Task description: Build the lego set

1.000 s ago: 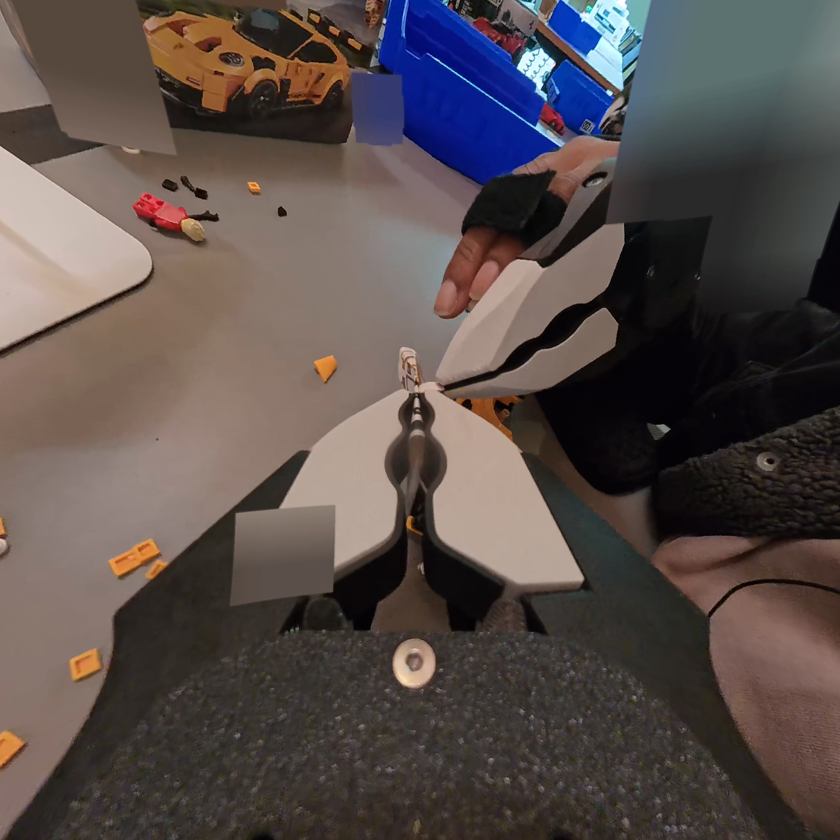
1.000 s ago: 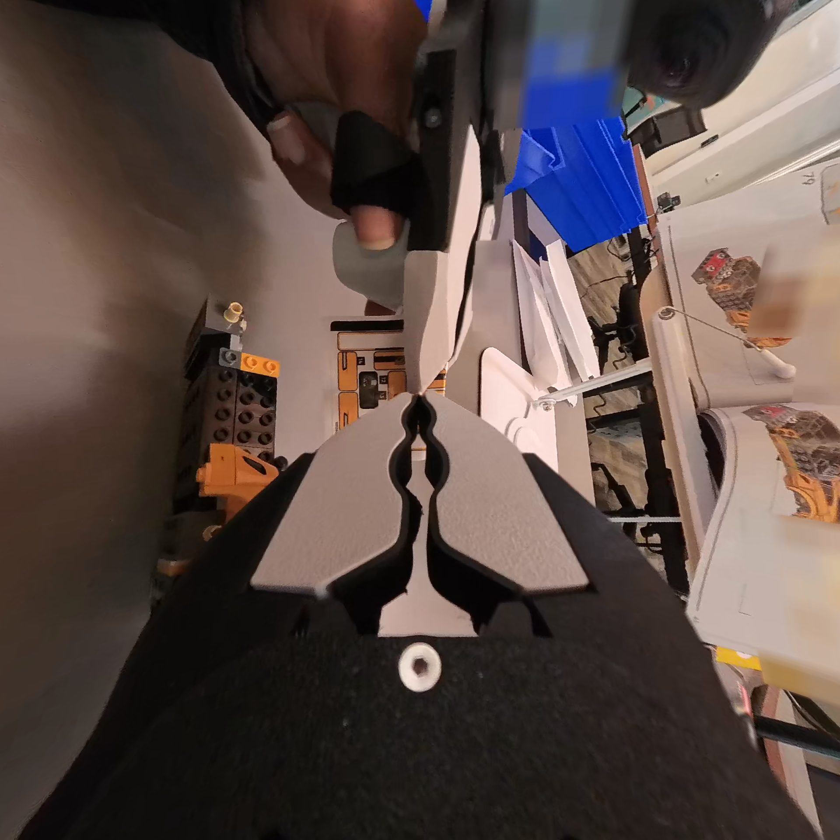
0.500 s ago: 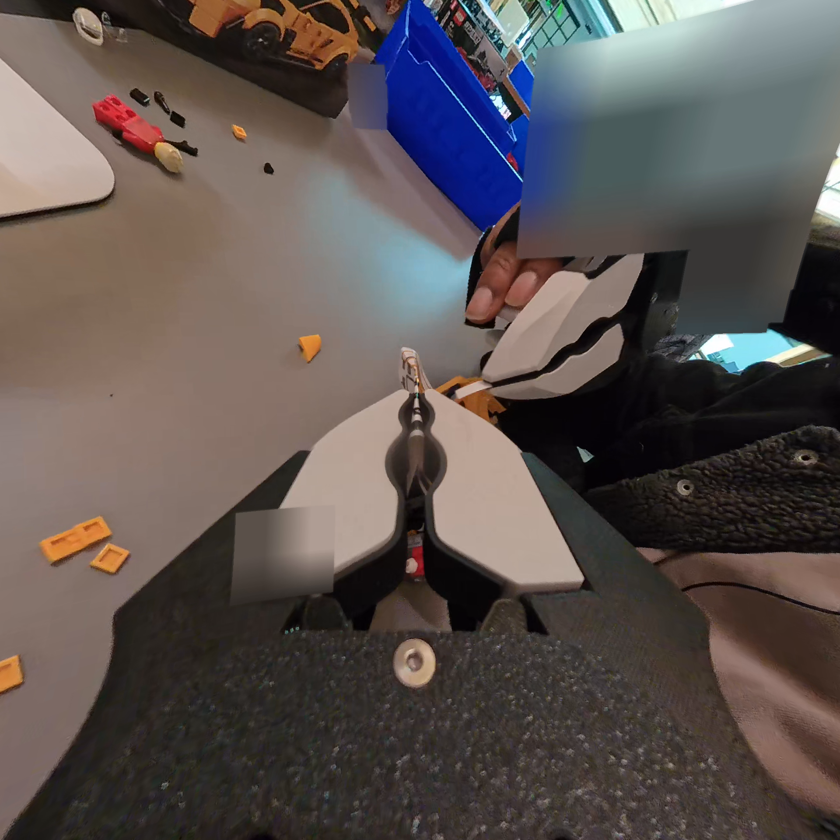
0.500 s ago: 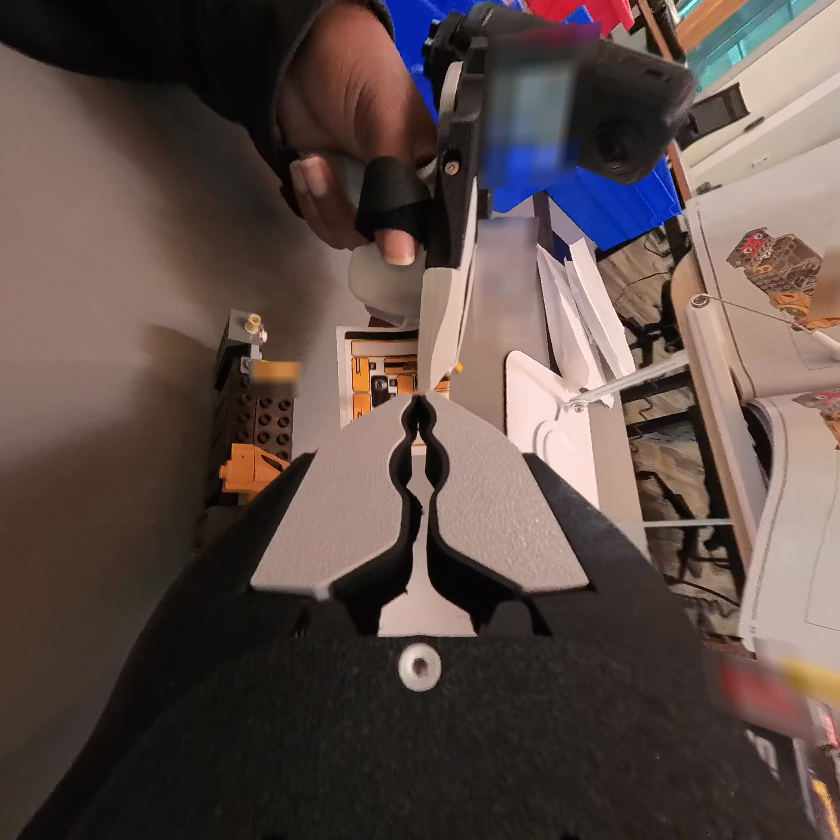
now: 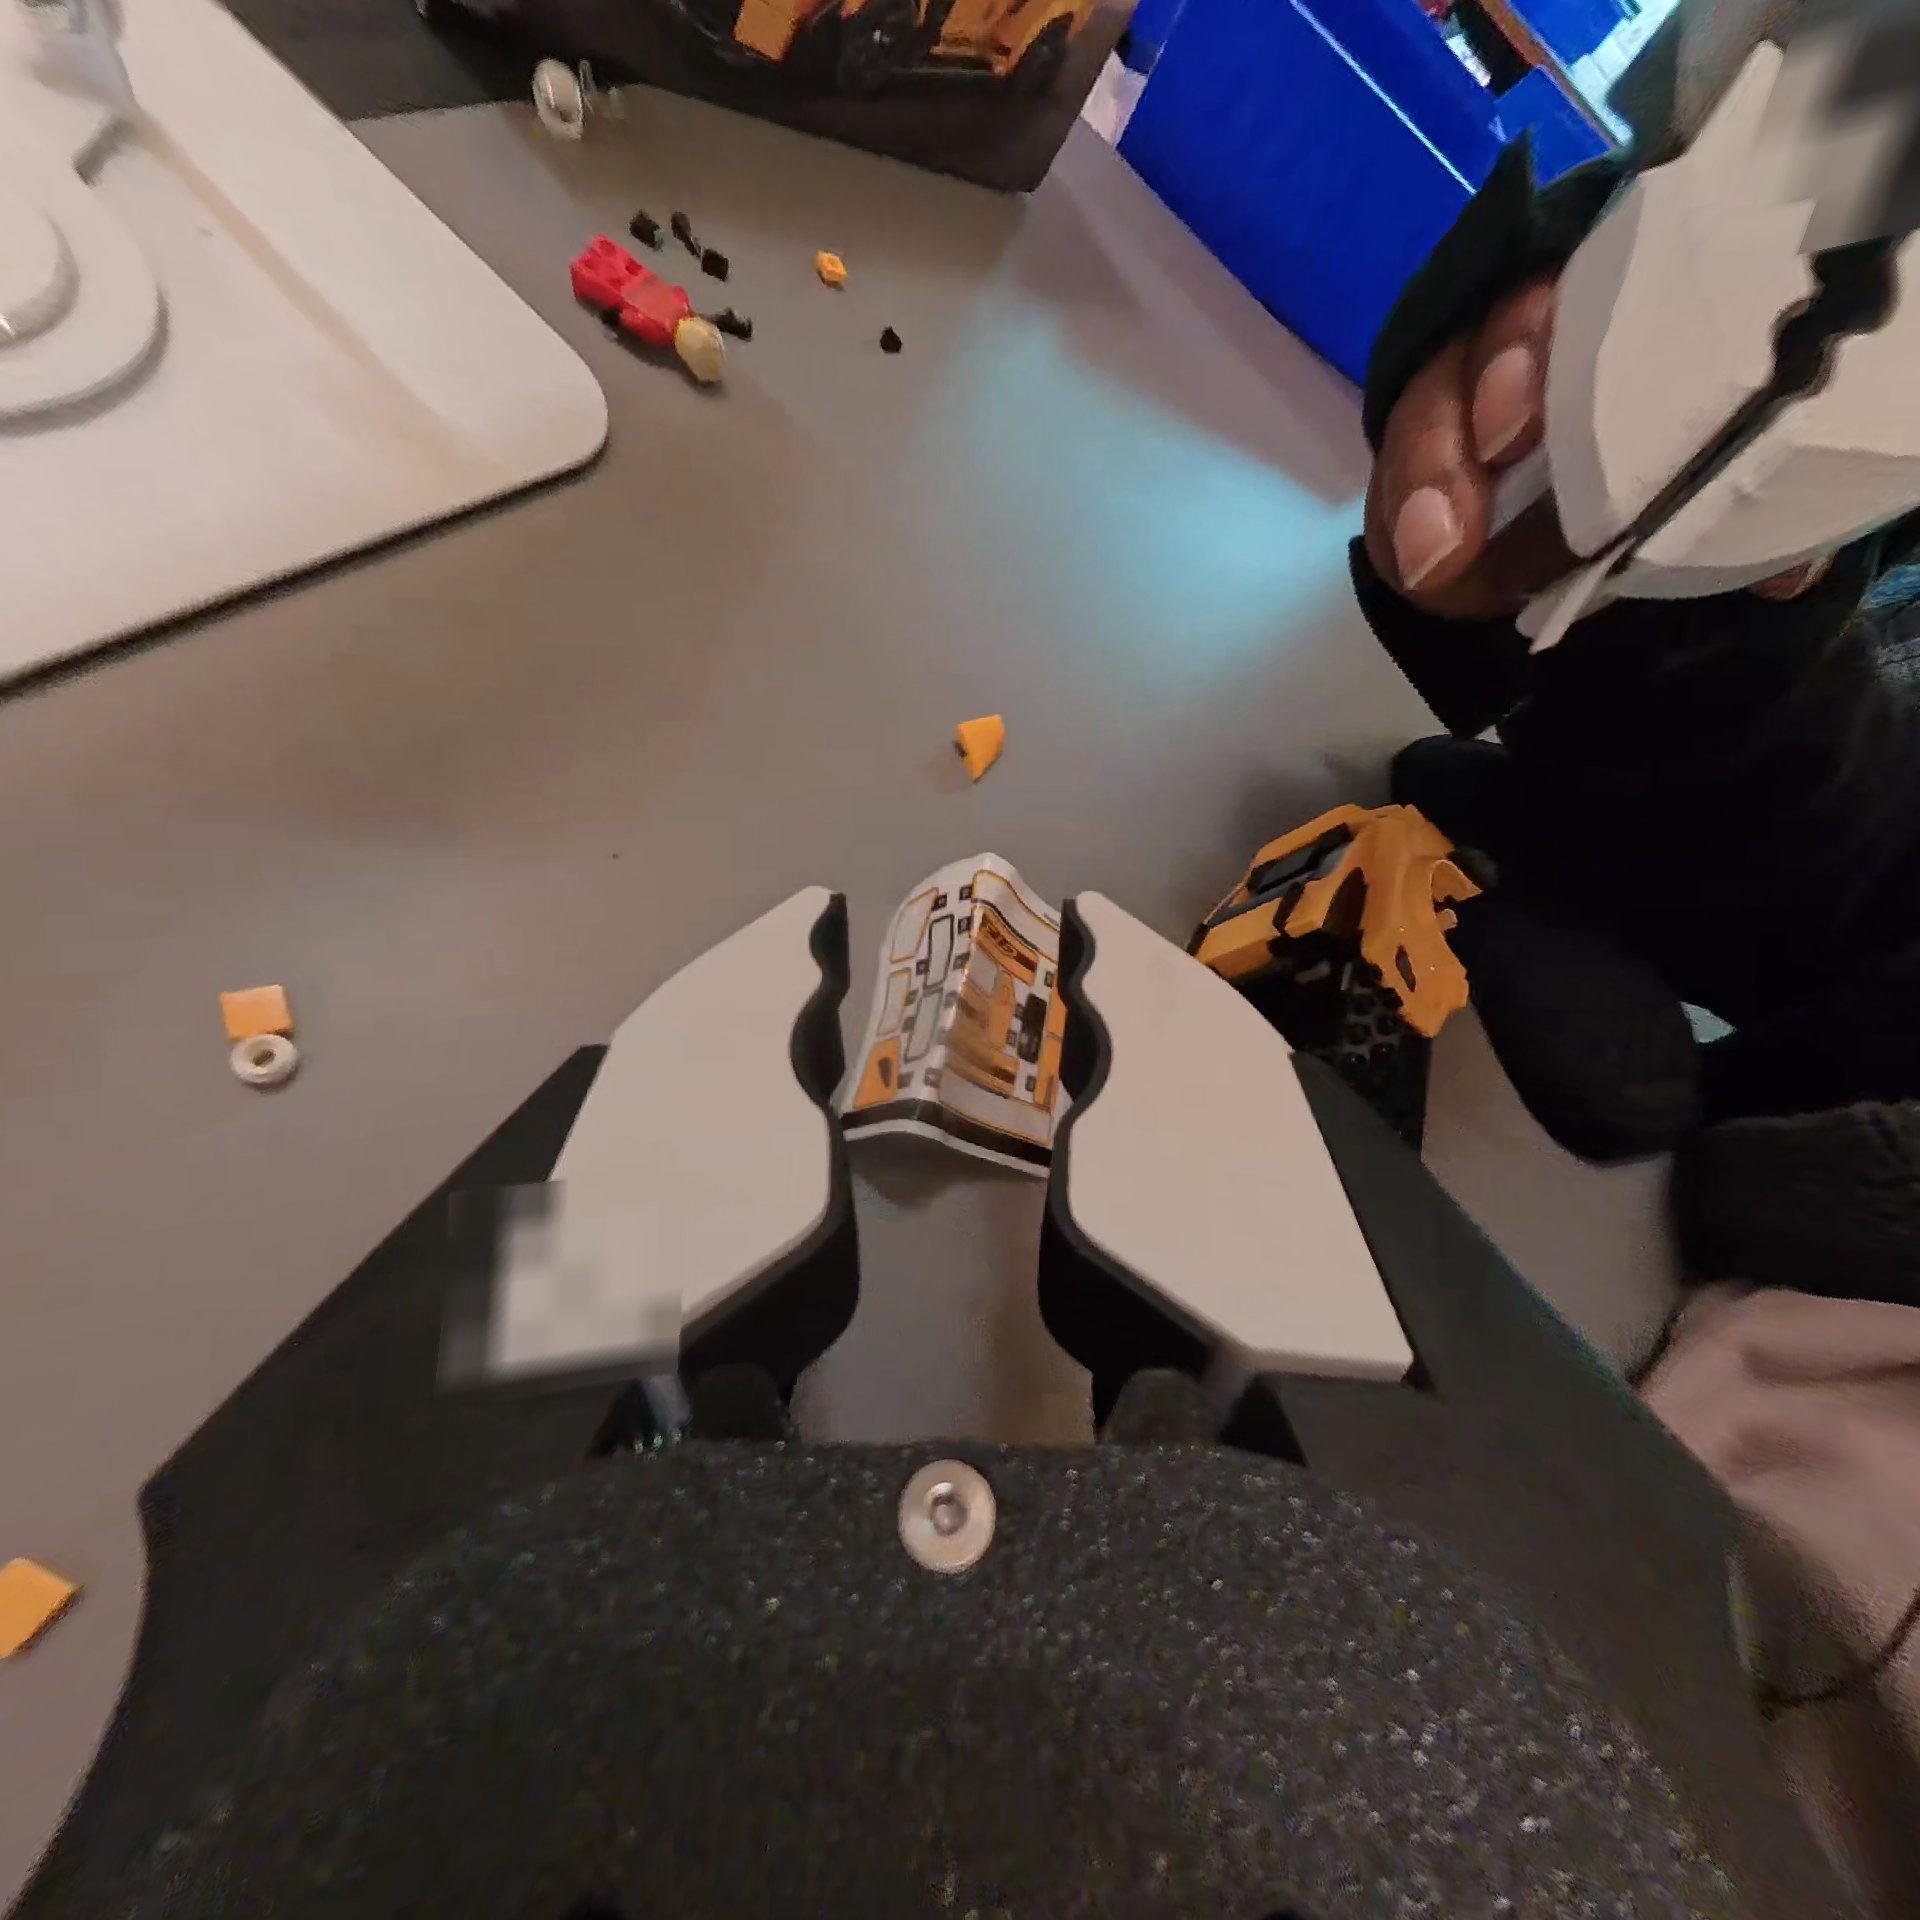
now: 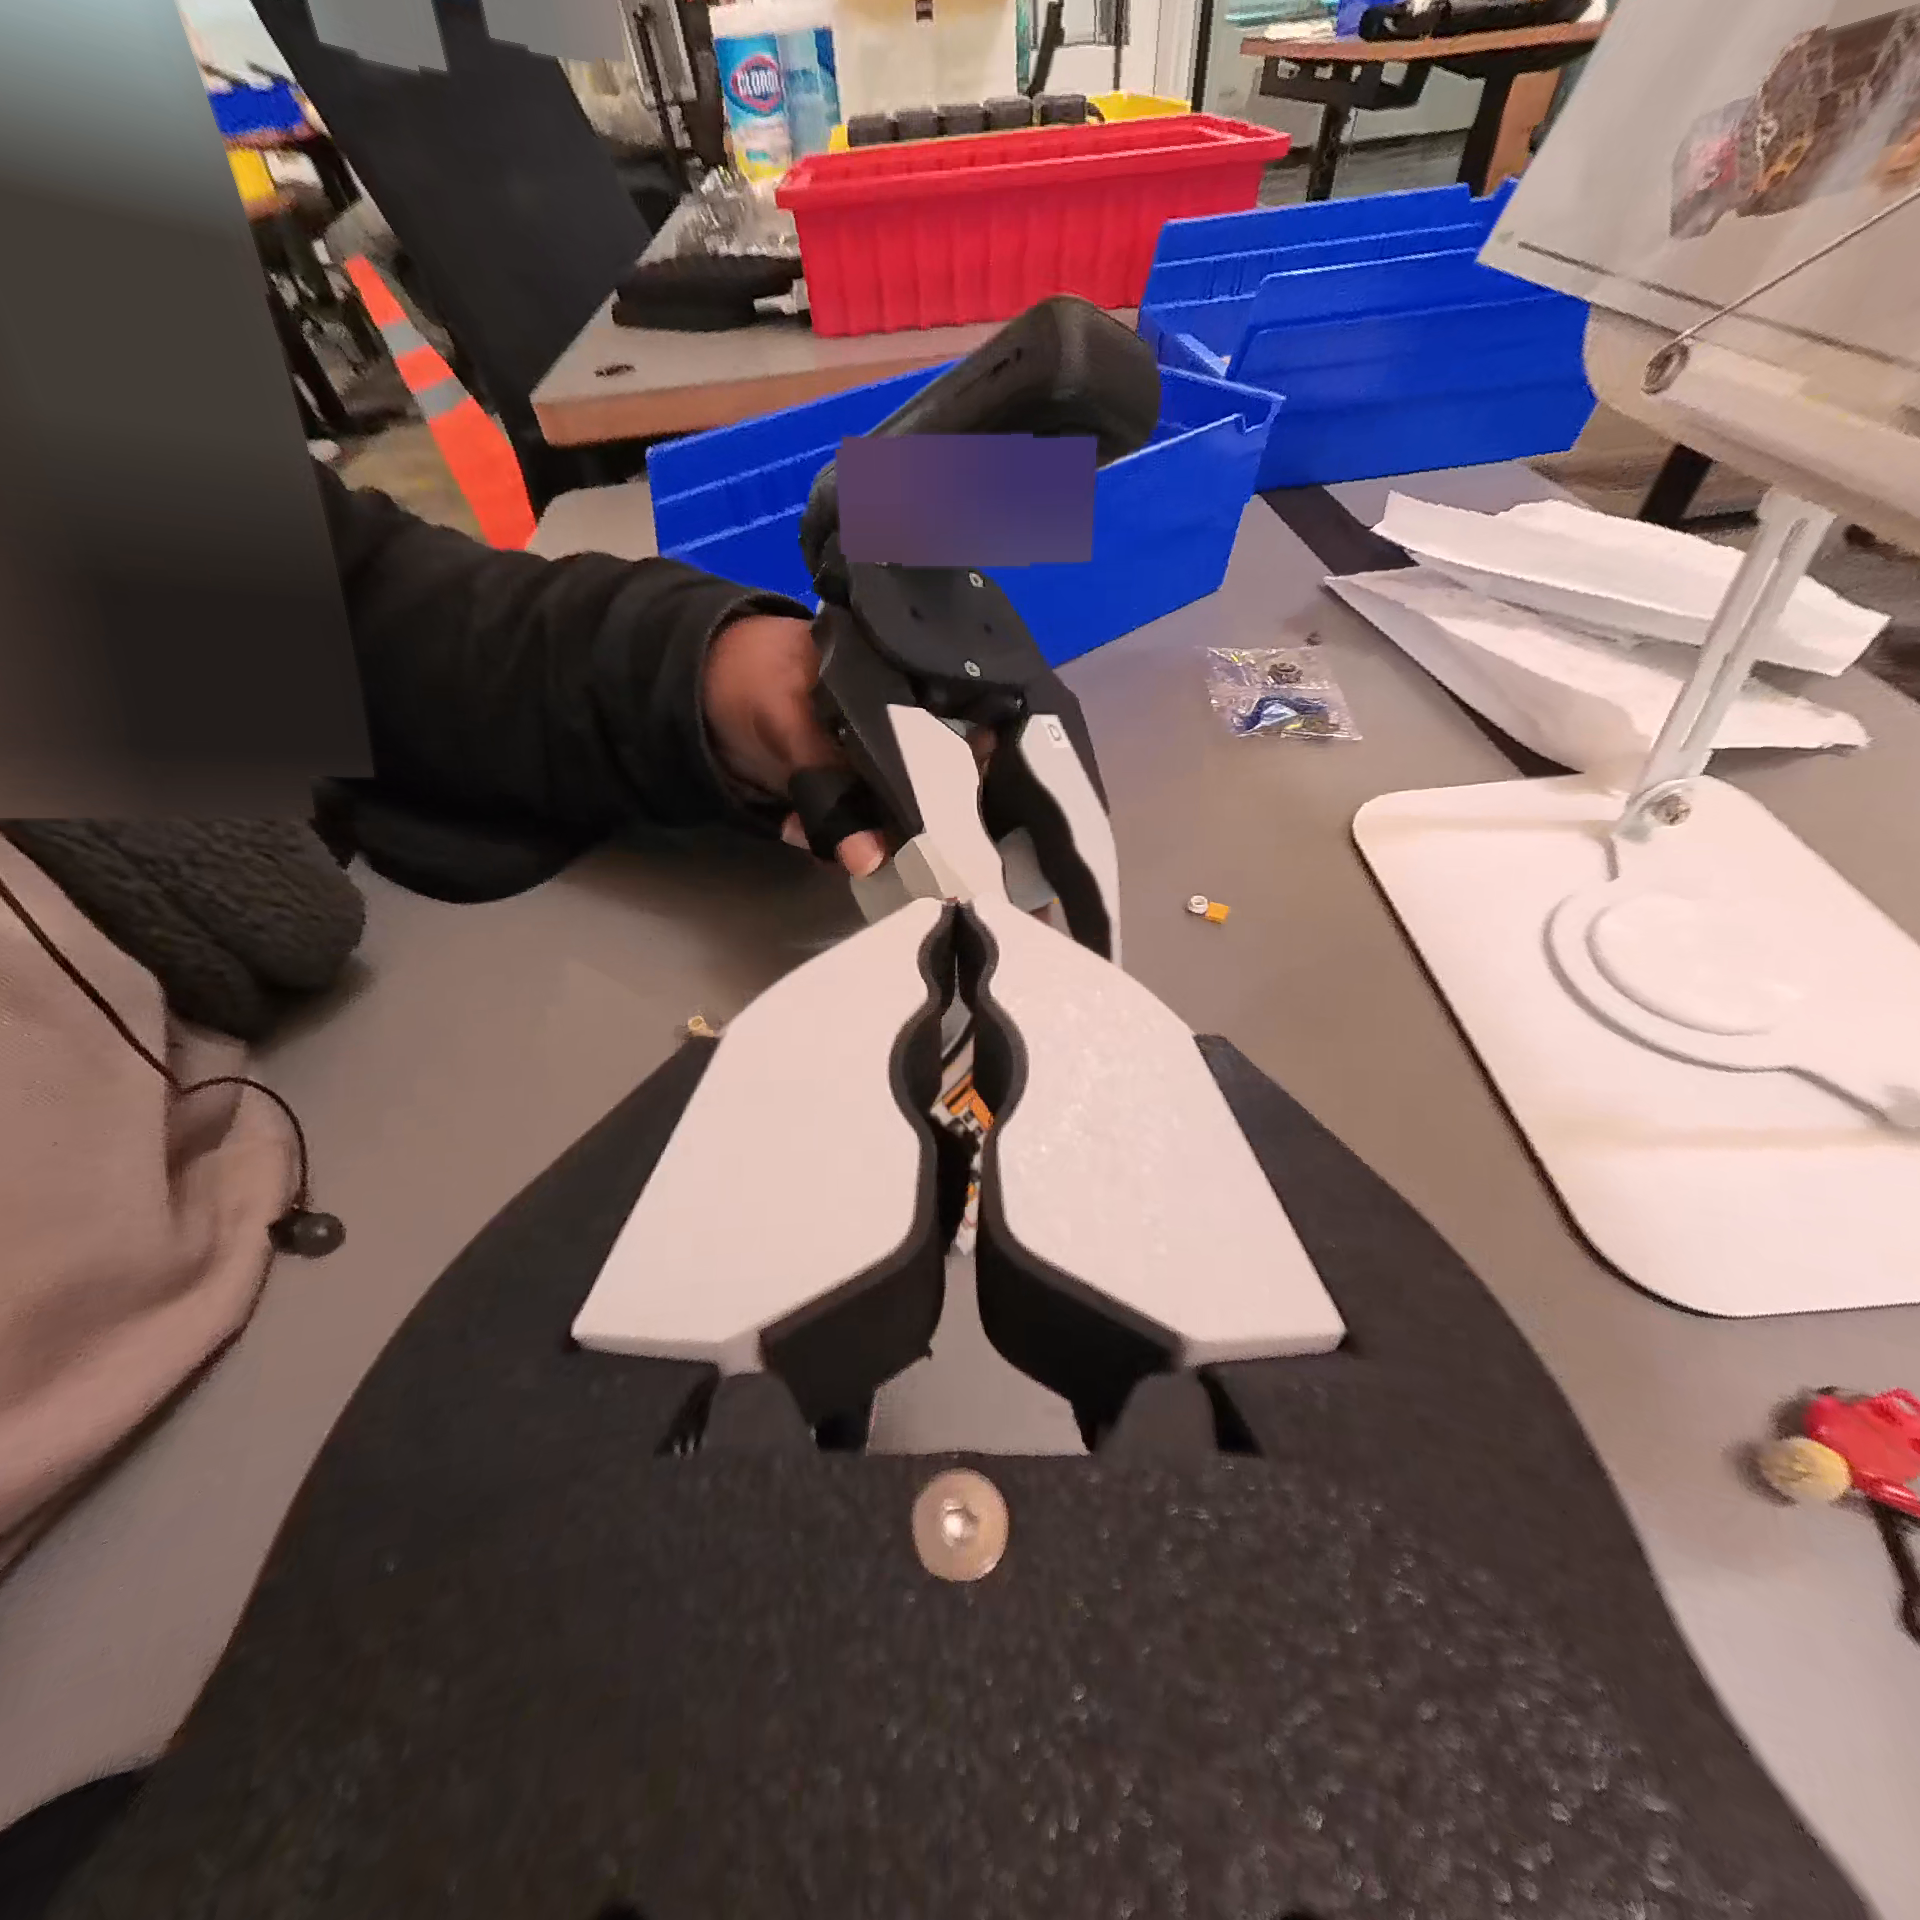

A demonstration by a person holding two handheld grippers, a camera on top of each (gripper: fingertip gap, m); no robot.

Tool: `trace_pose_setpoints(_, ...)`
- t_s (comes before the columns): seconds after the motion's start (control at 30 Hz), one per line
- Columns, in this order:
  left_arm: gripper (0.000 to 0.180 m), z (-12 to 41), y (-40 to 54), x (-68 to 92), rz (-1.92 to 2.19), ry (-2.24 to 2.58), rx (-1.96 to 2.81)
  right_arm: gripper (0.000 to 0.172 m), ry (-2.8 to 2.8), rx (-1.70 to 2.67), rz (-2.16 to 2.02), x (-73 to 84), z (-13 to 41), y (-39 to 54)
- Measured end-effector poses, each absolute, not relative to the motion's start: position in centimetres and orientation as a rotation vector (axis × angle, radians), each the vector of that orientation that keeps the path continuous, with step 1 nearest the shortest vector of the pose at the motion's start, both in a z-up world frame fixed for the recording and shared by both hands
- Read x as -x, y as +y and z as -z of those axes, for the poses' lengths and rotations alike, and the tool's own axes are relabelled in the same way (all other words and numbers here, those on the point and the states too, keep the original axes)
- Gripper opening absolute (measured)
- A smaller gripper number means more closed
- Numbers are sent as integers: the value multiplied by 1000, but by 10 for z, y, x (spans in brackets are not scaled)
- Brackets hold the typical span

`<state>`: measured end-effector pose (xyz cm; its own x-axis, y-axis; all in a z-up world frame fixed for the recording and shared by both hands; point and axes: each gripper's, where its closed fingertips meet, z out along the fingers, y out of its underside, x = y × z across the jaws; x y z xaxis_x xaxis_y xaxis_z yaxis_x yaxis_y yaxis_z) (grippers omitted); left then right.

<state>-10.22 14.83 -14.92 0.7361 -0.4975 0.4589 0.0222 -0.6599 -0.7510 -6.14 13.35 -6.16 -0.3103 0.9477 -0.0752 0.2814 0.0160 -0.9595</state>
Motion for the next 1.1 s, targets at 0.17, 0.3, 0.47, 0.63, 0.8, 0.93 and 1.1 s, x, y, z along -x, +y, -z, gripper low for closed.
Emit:
trace_pose_setpoints(0.17,23,114,141,85,875,511,1933,0,-1598,1315,-1436,62,58,135)
trace_pose_setpoints(0.3,18,82,127,68,1078,519,1759,0,-1586,1317,-1478,64,58,133)
trace_pose_setpoints(0.47,14,75,121,62,1118,541,1711,0,-1600,1309,-1479,66,60,128)
trace_pose_setpoints(0.63,19,81,116,56,1069,636,1721,0,-1572,1322,-1482,65,55,128)
trace_pose_setpoints(0.8,31,109,106,50,931,839,1847,0,-1513,1359,-1484,60,49,129)
trace_pose_setpoints(0.93,39,126,89,47,1004,938,1950,0,-1470,1393,-1476,51,52,128)
trace_pose_setpoints(1.1,44,144,73,40,974,1049,2031,0,-1419,1431,-1477,38,56,126)
